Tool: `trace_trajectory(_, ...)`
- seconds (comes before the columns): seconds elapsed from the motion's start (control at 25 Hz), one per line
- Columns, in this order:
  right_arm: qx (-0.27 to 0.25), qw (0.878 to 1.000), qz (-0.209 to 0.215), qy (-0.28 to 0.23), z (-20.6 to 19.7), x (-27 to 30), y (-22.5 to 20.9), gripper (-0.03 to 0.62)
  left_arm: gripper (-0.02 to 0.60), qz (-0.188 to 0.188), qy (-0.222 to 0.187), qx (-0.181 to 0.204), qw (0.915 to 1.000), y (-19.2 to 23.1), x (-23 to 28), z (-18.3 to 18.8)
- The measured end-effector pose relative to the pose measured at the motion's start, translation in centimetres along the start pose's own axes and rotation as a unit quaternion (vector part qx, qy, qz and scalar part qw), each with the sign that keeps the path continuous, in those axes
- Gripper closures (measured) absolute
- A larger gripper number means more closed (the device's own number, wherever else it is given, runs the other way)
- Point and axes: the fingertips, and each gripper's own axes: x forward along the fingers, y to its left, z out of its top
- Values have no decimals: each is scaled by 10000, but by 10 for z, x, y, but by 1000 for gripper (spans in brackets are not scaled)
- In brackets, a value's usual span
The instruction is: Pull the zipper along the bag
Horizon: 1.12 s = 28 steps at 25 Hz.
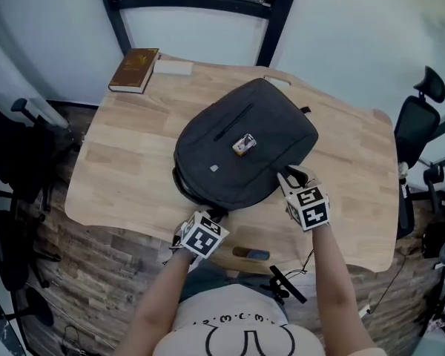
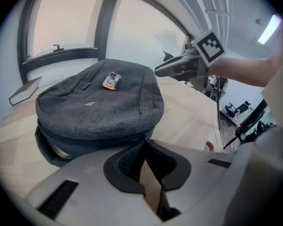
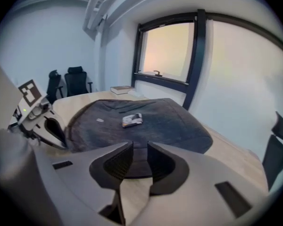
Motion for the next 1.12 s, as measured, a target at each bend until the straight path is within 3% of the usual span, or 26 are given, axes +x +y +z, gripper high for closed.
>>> trace_trajectory(0.08, -229, 9974, 674, -58, 1, -10, 30, 450, 563, -125, -2, 131, 9998, -14, 9, 9)
trace_trajectory(0.2, -680, 9825, 1727, 153, -10, -24, 80, 450, 563, -177, 1, 131, 9998, -24, 16, 14)
trace_trajectory(0.32, -1238, 9652, 2265, 427, -25, -27, 115, 441, 563, -145, -9, 36, 9999, -26, 16, 14)
trace_trajectory(0.68, -2918, 9310, 2029, 828, -39, 7, 146, 434, 563, 151, -1, 90, 9998, -24, 13, 12)
trace_trajectory(0.96, -2763, 9388, 1929, 720, -39, 5, 144, 461, 563, 388, -75, 55, 9992, -17, 0, 11)
trace_trajectory(1.12, -2760, 9386, 1940, 726, -42, 6, 143, 465, 563, 594, -96, -101, 9981, 7, -18, 1)
